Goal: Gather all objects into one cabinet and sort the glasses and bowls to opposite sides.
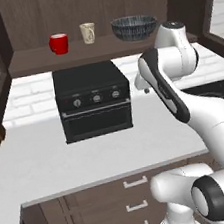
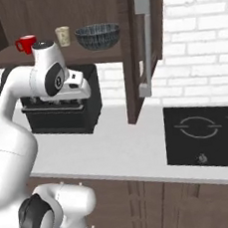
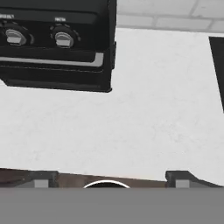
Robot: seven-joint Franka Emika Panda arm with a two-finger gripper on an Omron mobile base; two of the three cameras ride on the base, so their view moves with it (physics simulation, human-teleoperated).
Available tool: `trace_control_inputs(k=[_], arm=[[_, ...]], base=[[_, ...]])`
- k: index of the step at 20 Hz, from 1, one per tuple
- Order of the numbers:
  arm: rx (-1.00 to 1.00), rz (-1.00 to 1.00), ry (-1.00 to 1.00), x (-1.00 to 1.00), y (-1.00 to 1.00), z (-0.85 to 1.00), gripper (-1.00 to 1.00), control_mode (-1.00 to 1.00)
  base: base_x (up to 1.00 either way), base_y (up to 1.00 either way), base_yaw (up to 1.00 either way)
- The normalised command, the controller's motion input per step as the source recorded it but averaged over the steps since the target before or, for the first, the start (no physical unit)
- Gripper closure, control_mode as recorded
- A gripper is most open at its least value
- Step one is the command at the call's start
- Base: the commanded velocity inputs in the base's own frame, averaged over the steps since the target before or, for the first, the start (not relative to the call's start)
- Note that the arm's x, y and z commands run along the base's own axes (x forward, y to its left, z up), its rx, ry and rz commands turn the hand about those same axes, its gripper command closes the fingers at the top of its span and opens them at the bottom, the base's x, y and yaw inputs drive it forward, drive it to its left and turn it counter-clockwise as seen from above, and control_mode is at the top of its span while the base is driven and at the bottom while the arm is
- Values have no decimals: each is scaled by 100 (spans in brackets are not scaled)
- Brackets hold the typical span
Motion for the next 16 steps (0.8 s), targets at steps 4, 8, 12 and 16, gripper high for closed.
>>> trace_control_inputs(k=[4,8,12,16], arm=[[0,0,0,0,0,0,-100,100],[0,0,0,0,0,0,-100,100],[0,0,0,0,0,0,-100,100],[0,0,0,0,0,0,-100,100]], base=[[-90,-10,-3],[-81,-12,-7],[-75,-34,-4],[-33,-70,0]])
